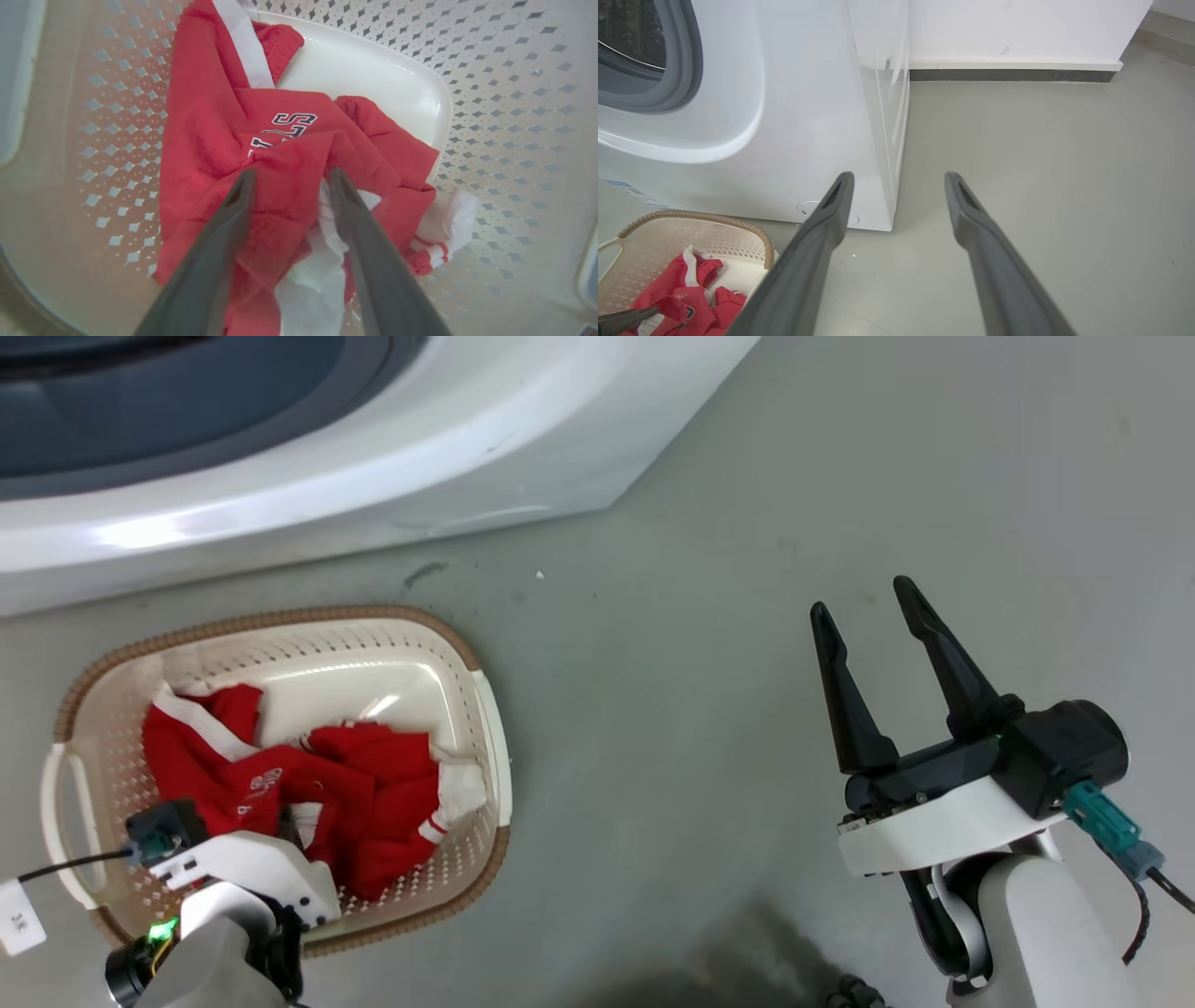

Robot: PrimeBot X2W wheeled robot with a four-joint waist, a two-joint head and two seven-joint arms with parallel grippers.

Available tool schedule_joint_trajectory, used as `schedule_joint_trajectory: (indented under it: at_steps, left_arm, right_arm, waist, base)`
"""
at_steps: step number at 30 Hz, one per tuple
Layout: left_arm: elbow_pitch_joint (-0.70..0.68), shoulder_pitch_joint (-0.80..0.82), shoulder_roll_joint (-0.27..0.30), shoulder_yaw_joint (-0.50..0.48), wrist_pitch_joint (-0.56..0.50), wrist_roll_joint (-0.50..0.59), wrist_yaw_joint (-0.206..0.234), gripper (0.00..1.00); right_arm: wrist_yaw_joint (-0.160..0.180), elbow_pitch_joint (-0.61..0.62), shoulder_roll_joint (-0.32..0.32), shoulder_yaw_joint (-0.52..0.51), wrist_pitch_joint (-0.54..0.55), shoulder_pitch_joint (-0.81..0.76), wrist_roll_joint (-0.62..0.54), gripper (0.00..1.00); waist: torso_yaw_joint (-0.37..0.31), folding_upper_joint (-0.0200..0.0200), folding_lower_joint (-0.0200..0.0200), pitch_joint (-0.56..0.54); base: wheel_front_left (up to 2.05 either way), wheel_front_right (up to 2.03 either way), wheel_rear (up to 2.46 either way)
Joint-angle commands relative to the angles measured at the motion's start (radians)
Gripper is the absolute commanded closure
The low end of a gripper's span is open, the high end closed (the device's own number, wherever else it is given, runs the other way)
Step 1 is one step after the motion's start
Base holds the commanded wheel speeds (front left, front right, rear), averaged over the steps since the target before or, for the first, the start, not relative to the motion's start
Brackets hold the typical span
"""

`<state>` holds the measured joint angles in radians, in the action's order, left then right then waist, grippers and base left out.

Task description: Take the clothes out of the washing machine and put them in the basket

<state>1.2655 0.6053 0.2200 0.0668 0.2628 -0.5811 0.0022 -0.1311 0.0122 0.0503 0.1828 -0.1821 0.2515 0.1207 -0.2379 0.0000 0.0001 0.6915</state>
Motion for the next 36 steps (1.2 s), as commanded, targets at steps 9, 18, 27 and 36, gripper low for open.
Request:
schedule_joint_trajectory:
  at_steps: [9,18,27,36]
  left_arm:
    - [-0.026,-0.103,-0.028,-0.009,0.003,0.005,-0.028,0.00]
    - [-0.200,-0.195,-0.046,-0.022,0.003,0.075,-0.021,0.00]
    - [-0.487,-0.287,-0.080,-0.058,0.003,0.212,0.000,0.00]
    - [-0.821,-0.390,-0.120,-0.083,0.003,0.332,-0.006,0.00]
  right_arm:
    - [0.001,-0.052,0.000,0.003,0.009,-0.048,-0.018,0.00]
    - [0.001,-0.056,0.000,-0.027,0.032,-0.110,-0.023,0.00]
    - [0.001,-0.037,0.000,-0.070,0.063,-0.180,-0.032,0.00]
    - [0.001,-0.027,0.000,-0.112,0.081,-0.233,-0.050,0.00]
  waist:
    - [0.058,0.0000,-0.0001,-0.268]
    - [0.109,0.0000,-0.0001,-0.418]
    - [0.168,0.0000,-0.0001,-0.530]
    - [0.225,0.0000,-0.0001,-0.596]
  base:
    - [0.00,0.00,0.00]
    - [0.00,0.00,0.00]
    - [0.00,0.00,0.00]
    - [0.00,0.00,0.00]
